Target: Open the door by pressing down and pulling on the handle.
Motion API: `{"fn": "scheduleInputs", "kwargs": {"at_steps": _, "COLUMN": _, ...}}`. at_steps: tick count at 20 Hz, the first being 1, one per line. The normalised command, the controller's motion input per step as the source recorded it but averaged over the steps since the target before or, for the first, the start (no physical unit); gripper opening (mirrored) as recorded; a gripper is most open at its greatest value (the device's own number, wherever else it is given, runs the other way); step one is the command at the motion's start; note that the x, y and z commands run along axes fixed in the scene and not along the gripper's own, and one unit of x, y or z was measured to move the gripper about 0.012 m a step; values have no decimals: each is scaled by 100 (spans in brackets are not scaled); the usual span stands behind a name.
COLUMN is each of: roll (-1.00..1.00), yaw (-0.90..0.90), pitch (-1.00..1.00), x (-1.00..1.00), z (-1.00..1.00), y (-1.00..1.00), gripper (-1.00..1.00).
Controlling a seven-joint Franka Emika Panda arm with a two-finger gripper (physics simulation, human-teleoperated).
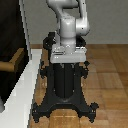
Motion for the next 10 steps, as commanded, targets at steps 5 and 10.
{"fn": "scheduleInputs", "kwargs": {"at_steps": 5, "roll": 0, "yaw": 0, "pitch": 0, "x": 0, "z": 0, "y": 0, "gripper": 100}}
{"fn": "scheduleInputs", "kwargs": {"at_steps": 10, "roll": 0, "yaw": 0, "pitch": 6, "x": 0, "z": 0, "y": 0, "gripper": 100}}
